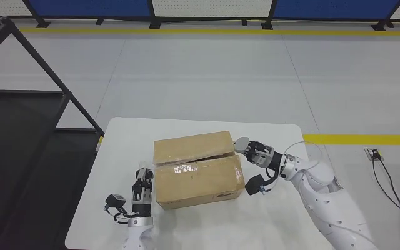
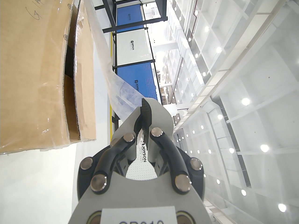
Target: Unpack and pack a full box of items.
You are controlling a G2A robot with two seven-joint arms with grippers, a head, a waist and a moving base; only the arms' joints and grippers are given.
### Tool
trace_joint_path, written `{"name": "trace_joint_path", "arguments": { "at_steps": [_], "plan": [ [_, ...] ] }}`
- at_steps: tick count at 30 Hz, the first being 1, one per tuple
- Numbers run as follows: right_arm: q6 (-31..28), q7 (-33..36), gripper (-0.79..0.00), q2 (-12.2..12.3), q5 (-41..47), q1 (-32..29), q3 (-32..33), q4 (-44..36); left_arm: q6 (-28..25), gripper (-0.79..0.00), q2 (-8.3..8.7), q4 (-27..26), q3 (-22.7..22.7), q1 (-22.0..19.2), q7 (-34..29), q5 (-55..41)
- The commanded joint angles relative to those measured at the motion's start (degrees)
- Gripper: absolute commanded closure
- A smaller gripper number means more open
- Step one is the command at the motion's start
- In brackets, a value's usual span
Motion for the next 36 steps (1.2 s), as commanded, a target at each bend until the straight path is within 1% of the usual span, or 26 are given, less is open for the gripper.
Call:
{"name": "trace_joint_path", "arguments": {
  "at_steps": [1,10,11,12,13,14,15,16,17,18,19,36],
  "plan": [
    [-0.2,0.0,0.0,0.1,0.1,-0.1,0.0,0.0,0.1,0.0,-0.13,0.2,0.1,-0.1,-0.2,0.2],
    [-2.0,1.4,0.0,0.5,-0.2,-0.6,0.2,-0.3,0.1,0.0,-0.63,0.6,-0.6,0.3,-0.7,0.2],
    [-2.2,1.6,0.0,0.5,-0.3,-0.6,0.2,-0.4,0.1,-0.031,-0.68,0.6,-0.6,0.4,-0.9,0.1],
    [-2.2,1.7,0.0,0.6,-0.2,-0.7,0.1,-0.4,0.0,-0.117,-0.73,0.6,-0.7,0.5,-0.9,-0.1],
    [-2.3,1.9,0.0,0.6,-0.2,-0.7,0.1,-0.4,0.1,-0.222,-0.78,0.7,-0.8,0.6,-1.1,-0.1],
    [-2.4,1.9,0.0,0.6,-0.2,-0.6,0.0,-0.5,0.1,-0.357,-0.83,0.7,-0.9,0.6,-1.2,-0.2],
    [-2.5,2.1,0.0,0.6,-0.3,-0.6,-0.1,-0.4,0.1,-0.533,-0.88,0.7,-1.0,0.6,-1.2,-0.3],
    [-2.6,2.3,0.0,0.6,-0.3,-0.5,-0.2,-0.4,0.1,-0.65,-0.93,0.7,-1.1,0.7,-1.2,-0.4],
    [-2.7,2.6,0.0,0.6,-0.4,-0.4,-0.3,-0.4,0.1,-0.733,-0.98,0.6,-1.2,0.7,-1.3,-0.4],
    [-2.8,2.8,0.0,0.6,-0.4,-0.3,-0.4,-0.4,0.1,-0.77,-1.03,0.6,-1.3,0.7,-1.3,-0.4],
    [-2.9,2.9,0.0,0.6,-0.4,-0.3,-0.5,-0.3,0.1,-0.785,-1.08,0.6,-1.4,0.8,-1.4,-0.5],
    [-2.7,4.8,0.0,0.9,-0.2,-0.2,-0.9,-0.3,-0.7,-0.785,-1.73,-0.7,-3.6,1.8,-2.0,-0.7]
  ]
}}
